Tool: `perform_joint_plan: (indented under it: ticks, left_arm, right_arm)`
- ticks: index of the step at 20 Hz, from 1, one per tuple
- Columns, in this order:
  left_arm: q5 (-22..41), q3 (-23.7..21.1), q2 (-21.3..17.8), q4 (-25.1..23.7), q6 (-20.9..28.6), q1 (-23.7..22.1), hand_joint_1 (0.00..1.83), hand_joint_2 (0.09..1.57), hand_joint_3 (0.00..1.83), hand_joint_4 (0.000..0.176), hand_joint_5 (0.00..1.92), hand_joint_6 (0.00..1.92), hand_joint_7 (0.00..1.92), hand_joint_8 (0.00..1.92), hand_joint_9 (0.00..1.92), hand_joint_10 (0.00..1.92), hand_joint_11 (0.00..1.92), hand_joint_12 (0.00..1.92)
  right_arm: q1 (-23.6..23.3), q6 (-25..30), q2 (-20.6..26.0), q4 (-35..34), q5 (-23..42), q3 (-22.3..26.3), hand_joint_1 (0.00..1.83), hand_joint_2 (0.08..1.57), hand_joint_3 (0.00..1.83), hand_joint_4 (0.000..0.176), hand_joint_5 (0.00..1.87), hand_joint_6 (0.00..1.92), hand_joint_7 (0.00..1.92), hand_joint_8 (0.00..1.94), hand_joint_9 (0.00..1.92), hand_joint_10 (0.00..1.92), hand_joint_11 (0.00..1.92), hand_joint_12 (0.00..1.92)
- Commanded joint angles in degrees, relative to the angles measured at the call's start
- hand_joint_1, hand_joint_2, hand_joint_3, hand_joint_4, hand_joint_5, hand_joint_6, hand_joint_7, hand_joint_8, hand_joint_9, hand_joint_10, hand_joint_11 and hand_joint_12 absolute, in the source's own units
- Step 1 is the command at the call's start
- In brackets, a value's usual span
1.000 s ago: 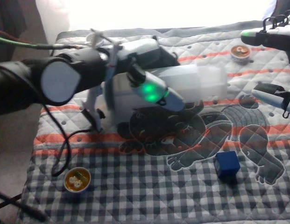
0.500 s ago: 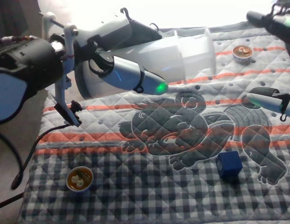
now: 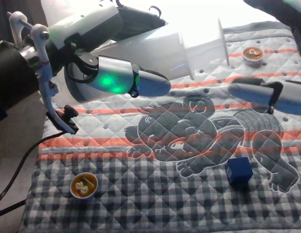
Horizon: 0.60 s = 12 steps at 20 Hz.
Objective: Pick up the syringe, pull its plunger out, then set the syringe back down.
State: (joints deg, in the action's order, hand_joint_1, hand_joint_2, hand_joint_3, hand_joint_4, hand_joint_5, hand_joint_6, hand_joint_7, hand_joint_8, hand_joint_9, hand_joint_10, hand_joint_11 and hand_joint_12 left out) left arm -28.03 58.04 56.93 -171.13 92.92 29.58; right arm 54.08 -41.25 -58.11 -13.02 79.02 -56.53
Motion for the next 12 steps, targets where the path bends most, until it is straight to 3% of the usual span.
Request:
perform_joint_plan:
  ticks: [1,3,4,6,8,9,10,11,12]
  left_arm:
    - [-8.94,-0.21,-0.16,-1.45,0.69,-0.72,1.22,1.16,0.0,0.0,0.93,1.19,0.87,1.07,0.76,0.91,0.45,1.64]
    - [-9.36,-0.46,-0.16,-1.45,0.62,-0.82,1.21,1.15,0.0,0.0,0.95,1.01,0.88,1.21,0.77,1.12,0.36,1.85]
    - [-9.6,-0.61,-0.16,-1.45,0.6,-0.82,1.21,1.15,0.0,0.006,0.95,1.08,0.9,1.11,0.75,1.0,0.21,1.84]
    - [-10.33,-1.06,-0.21,-1.45,0.58,-0.82,1.21,1.14,0.0,0.015,0.94,1.11,0.95,1.02,0.8,0.86,0.29,1.7]
    - [-10.95,-1.35,-0.21,-1.45,0.56,-0.83,1.22,1.13,0.0,0.009,0.95,1.08,0.95,1.02,0.76,0.92,0.03,1.81]
    - [-11.03,-1.38,-0.15,-1.45,0.55,-0.92,1.21,1.14,0.0,0.014,0.93,1.1,0.92,1.09,0.74,1.02,0.2,1.85]
    - [-11.03,-1.37,-0.11,-1.45,0.55,-0.93,1.23,1.2,0.0,0.0,0.69,1.29,0.94,1.19,0.75,1.05,0.1,1.91]
    - [-11.03,-1.36,-0.08,-1.45,0.55,-0.92,1.33,1.19,0.0,0.0,0.74,1.28,0.86,1.12,0.79,1.35,0.51,1.72]
    - [-11.03,-1.36,-0.08,-1.45,0.55,-0.91,1.35,1.2,0.0,0.0,0.62,1.26,0.87,1.18,0.83,1.44,0.62,1.65]
  right_arm:
    - [-1.12,0.96,-0.17,1.11,6.44,-0.28,0.96,0.91,0.0,0.0,0.26,0.02,0.41,0.02,0.41,0.04,0.0,1.07]
    - [-2.4,0.99,-0.95,1.99,5.48,-0.7,1.0,0.87,0.0,0.0,0.31,0.03,0.45,0.02,0.44,0.04,0.0,1.12]
    - [-3.14,0.99,-1.35,2.69,4.73,-0.99,1.05,0.9,0.0,0.0,0.31,0.03,0.42,0.01,0.43,0.03,0.0,1.18]
    - [-4.69,0.98,-2.65,3.92,2.36,-1.97,1.1,0.91,0.0,0.0,0.36,0.04,0.44,0.01,0.43,0.03,0.0,1.26]
    - [-5.49,0.98,-3.61,4.56,0.79,-2.59,1.18,0.87,0.0,0.0,0.35,0.04,0.43,0.01,0.41,0.03,0.0,1.25]
    - [-5.95,0.98,-4.14,5.06,0.15,-2.82,1.21,0.83,0.0,0.0,0.35,0.03,0.42,0.01,0.41,0.04,0.0,1.34]
    - [-6.24,0.98,-4.4,5.48,-0.1,-2.92,1.19,0.84,0.0,0.0,0.36,0.03,0.43,0.01,0.44,0.05,0.0,1.39]
    - [-6.91,0.98,-4.84,6.17,-0.7,-3.05,1.12,0.88,0.0,0.0,0.37,0.04,0.45,0.02,0.46,0.06,0.0,1.39]
    - [-7.34,0.98,-5.11,6.71,-1.1,-3.17,1.16,0.92,0.01,0.0,0.42,0.06,0.49,0.03,0.49,0.09,0.03,1.38]
